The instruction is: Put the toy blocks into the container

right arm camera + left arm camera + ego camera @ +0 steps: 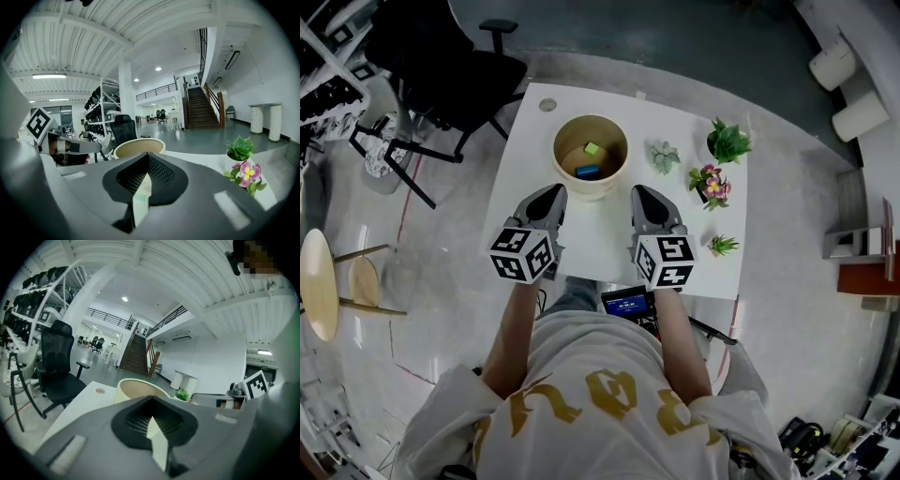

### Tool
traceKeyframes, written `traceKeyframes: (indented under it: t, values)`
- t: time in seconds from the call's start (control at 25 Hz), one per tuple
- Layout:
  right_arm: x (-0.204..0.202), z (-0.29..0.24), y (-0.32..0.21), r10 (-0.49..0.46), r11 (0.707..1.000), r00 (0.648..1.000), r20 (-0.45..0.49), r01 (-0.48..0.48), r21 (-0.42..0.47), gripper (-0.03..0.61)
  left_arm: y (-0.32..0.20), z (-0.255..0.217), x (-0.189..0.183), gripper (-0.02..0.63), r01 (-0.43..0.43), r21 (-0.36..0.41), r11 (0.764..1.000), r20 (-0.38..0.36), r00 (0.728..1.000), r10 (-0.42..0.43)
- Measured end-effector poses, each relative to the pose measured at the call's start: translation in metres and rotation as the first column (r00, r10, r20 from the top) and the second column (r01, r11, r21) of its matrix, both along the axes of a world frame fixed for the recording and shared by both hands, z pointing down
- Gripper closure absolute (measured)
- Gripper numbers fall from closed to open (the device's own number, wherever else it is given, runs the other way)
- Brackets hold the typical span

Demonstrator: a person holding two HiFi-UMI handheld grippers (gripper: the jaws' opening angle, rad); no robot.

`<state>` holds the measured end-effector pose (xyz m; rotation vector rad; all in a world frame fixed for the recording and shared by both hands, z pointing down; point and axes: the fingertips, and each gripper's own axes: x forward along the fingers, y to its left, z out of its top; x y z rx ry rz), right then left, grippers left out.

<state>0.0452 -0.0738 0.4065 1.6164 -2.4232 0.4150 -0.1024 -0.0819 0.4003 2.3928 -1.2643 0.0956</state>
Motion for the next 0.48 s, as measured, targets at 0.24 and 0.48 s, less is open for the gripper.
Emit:
traceKeyframes:
  t: [0.24,0.48]
  values:
    - [0.0,-0.0001,0.0023,-0.002,1.0,1.0,0.002,0.002,-0.001,0.555,0.0013,0.0001,0.0017,0.612,-0.007,-0.002,1.0,0.004,1.0,0.007]
    - [0.0038,0.0005,0.0045,-0.002,1.0,1.0,0.003,0.002,-0.002,0.555,0.0033,0.0028,0.0053,0.614,-0.01,-0.008,1.0,0.007,1.0,0.01]
